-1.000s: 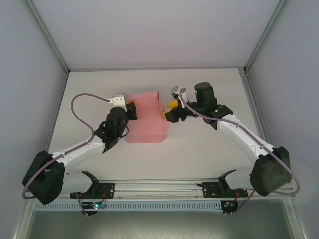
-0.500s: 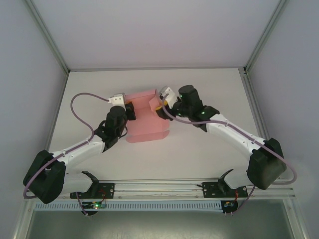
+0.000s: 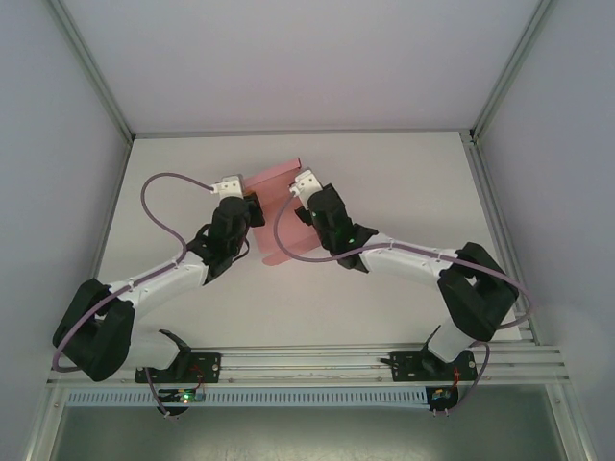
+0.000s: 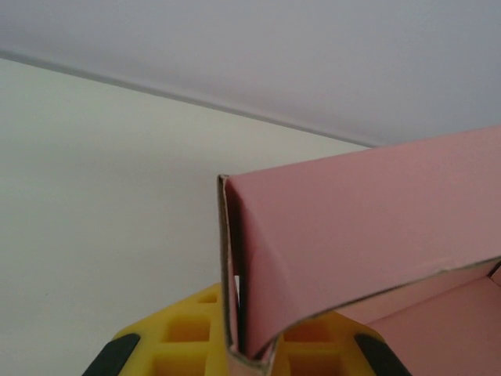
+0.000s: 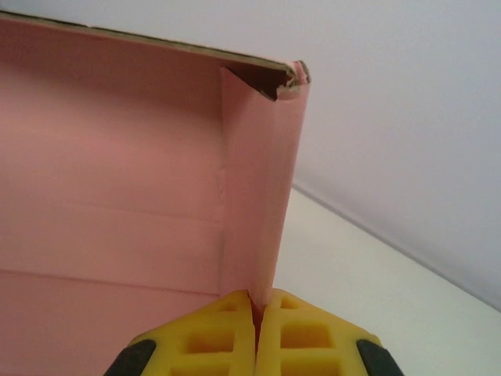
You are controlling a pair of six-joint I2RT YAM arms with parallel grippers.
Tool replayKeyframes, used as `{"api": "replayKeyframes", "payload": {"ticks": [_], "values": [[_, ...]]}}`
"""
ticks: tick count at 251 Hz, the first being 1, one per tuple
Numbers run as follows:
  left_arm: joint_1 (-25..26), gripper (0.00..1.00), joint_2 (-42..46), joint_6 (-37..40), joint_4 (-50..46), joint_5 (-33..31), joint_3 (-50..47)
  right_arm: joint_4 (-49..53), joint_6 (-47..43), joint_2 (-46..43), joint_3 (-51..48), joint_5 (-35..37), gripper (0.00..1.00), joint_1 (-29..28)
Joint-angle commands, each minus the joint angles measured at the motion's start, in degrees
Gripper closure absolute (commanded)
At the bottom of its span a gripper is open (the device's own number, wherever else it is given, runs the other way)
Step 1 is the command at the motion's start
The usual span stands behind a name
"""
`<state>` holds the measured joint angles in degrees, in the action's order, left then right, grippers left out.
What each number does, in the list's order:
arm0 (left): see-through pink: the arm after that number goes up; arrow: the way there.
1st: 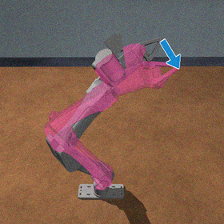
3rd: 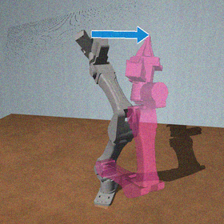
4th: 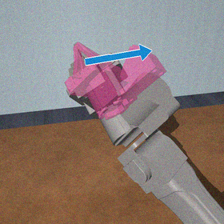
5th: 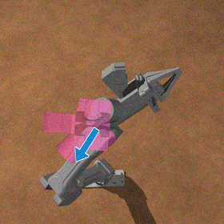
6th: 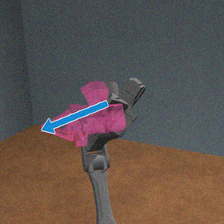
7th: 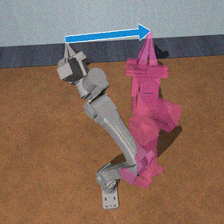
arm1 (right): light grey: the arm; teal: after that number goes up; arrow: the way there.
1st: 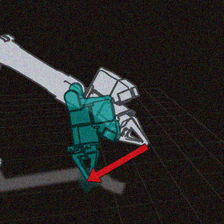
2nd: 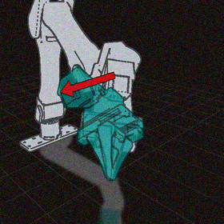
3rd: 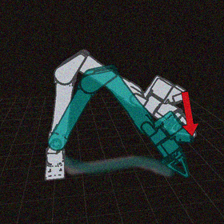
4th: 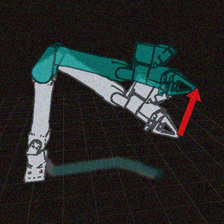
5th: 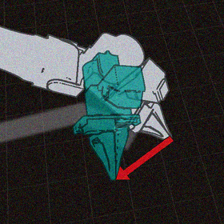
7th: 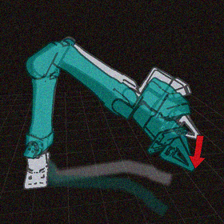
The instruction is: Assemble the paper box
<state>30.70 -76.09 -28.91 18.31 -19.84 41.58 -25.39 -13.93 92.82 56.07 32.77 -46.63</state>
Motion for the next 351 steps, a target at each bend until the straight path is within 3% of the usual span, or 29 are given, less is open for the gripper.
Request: {"api": "replayKeyframes", "payload": {"ticks": [1,39,61,133,188,216,234,252,269,287,305,351], "values": [[3.75,1.0,-0.23,-3.15,-9.7,0.24,5.18,-8.02,-4.13,2.17,2.0,14.91,1.0,0.25],[4.81,1.0,0.13,-11.11,-20.4,-5.73,7.91,-7.75,-9.16,5.69,4.31,30.34,1.0,1.16],[5.04,1.0,1.07,-12.75,-23.95,-6.19,8.73,-6.44,-10.22,6.84,5.44,34.82,1.0,1.76],[7.83,1.0,0.33,-18.47,-25.79,-6.0,11.37,-11.19,-14.35,12.25,9.65,38.87,1.0,1.29],[9.95,1.0,0.49,-19.2,-27.82,-7.87,13.75,-27.03,-27.1,19.05,13.21,44.52,1.0,2.03],[10.06,1.0,0.52,-20.22,-27.56,-8.81,13.26,-27.05,-27.4,19.88,13.8,43.62,1.0,1.98],[10.06,1.0,-0.18,-19.59,-26.5,-8.73,13.29,-25.55,-23.87,17.76,11.95,40.29,1.0,1.52],[9.95,1.0,-1.19,-19.7,-27.05,-10.13,13.94,-15.57,-15.75,13.6,10.2,34.88,1.0,0.96],[9.8,1.0,-2.26,-20.28,-26.76,-10.92,14.31,-2.18,-4.31,8.31,8.69,23.68,0.81,0.67],[9.47,1.0,-3.49,-19.86,-26.91,-10.67,15.38,8.21,3.84,2.44,6.42,4.43,0.67,1.55],[9.26,1.0,-4.46,-19.52,-27.85,-11.18,16.47,13.07,7.47,-3.3,2.99,-13.18,0.61,3.17],[7.86,1.0,-4.34,-18.39,-26.53,-11.21,15.3,20.62,13.69,-16.88,-3.54,-27.35,0.43,8.36]]}}
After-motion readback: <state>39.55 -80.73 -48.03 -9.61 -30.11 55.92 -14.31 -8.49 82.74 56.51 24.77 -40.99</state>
